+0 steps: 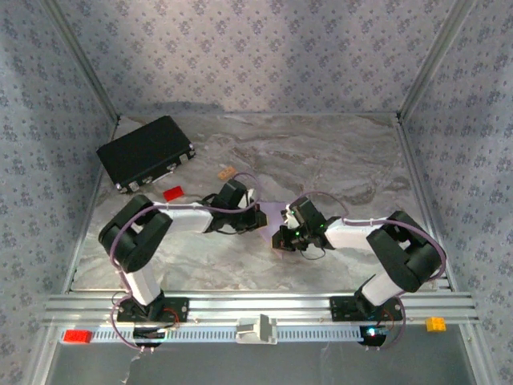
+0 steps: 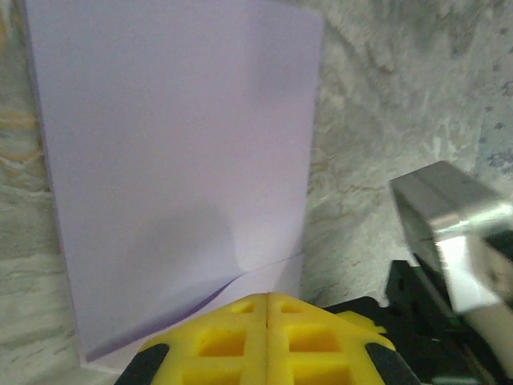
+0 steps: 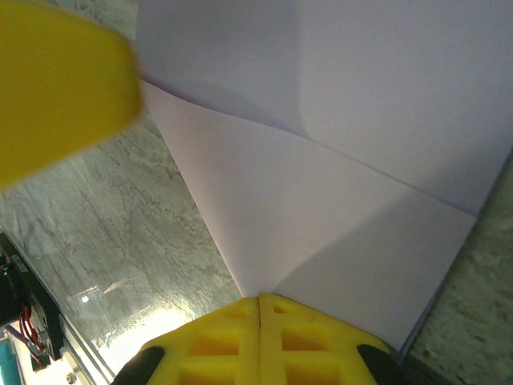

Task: Fold a paper plane with a square sheet of paper (pick it up from the middle)
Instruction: Third fold the triangle at the center of the table.

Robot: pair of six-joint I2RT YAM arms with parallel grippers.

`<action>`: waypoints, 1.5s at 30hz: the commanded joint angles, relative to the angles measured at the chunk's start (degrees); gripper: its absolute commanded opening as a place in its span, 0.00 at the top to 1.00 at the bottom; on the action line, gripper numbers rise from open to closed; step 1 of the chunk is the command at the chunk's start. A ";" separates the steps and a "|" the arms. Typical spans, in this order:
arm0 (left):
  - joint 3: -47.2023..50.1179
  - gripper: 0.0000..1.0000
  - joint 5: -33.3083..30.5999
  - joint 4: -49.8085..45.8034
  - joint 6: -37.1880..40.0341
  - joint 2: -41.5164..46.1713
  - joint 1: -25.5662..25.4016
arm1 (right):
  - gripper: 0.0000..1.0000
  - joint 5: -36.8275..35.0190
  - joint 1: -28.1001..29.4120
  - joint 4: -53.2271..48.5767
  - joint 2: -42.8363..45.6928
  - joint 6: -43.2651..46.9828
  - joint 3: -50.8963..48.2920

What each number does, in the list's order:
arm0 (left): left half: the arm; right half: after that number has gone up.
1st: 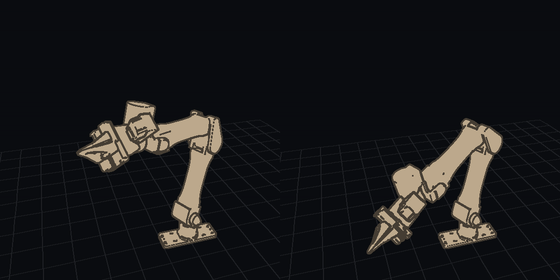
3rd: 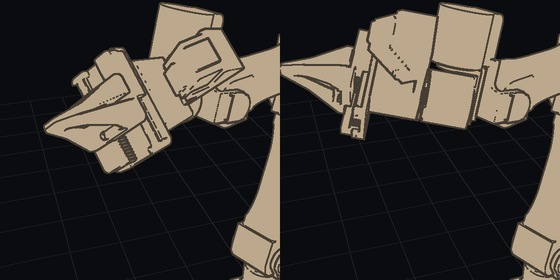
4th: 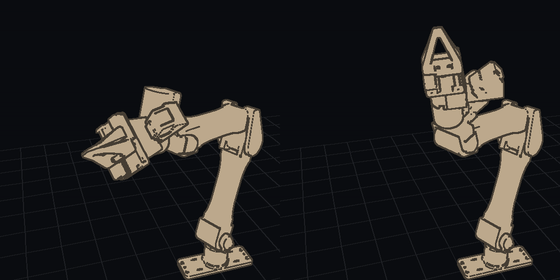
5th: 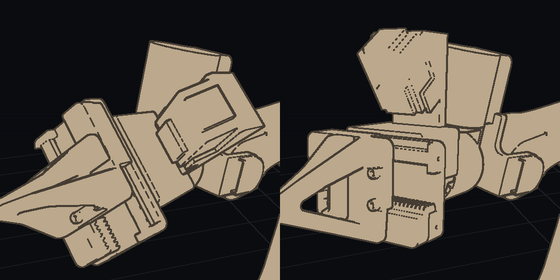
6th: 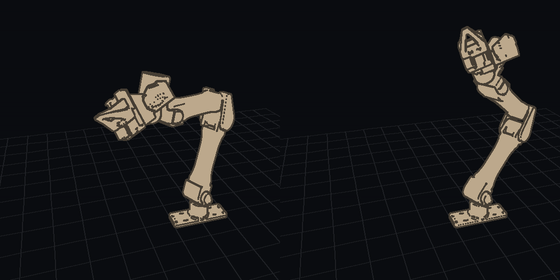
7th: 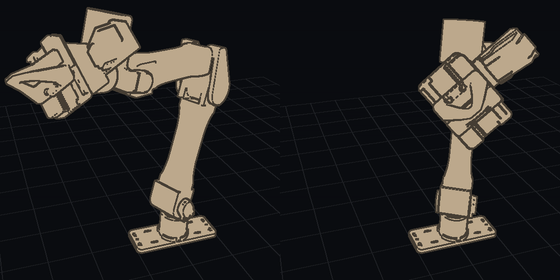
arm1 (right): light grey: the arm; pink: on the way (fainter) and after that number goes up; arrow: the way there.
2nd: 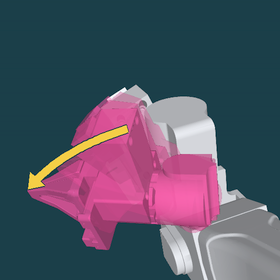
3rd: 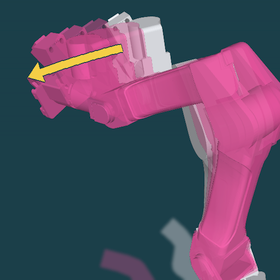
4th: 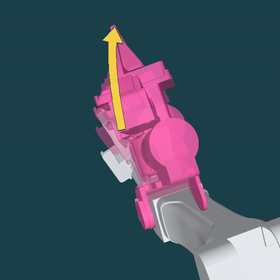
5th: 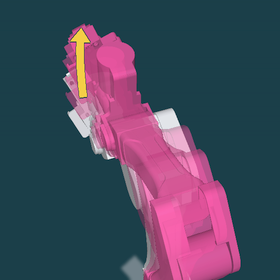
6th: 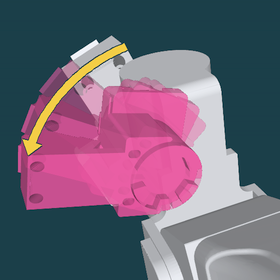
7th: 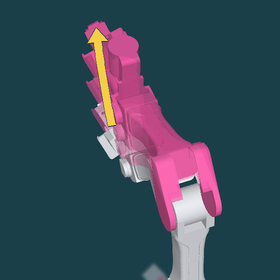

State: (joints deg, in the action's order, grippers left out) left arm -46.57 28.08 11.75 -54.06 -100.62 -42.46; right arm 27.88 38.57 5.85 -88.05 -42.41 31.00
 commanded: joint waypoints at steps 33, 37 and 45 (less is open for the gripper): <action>0.81 1.00 -2.18 -6.13 1.77 -6.43 0.97 | 0.92 -1.69 0.75 -10.51 0.84 2.95 1.26; 0.83 1.00 -2.27 -6.12 1.77 -6.43 0.98 | 0.92 -2.28 0.16 -10.17 3.41 2.22 -2.43; 0.88 1.00 -2.10 -5.88 1.77 -6.44 0.99 | 0.91 -1.42 -0.05 -10.30 10.98 1.90 -4.31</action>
State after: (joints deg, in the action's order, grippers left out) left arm -47.00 28.97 10.35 -53.58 -104.38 -41.89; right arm 26.76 38.74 -1.80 -79.18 -40.73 26.76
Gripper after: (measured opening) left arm 0.045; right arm 0.090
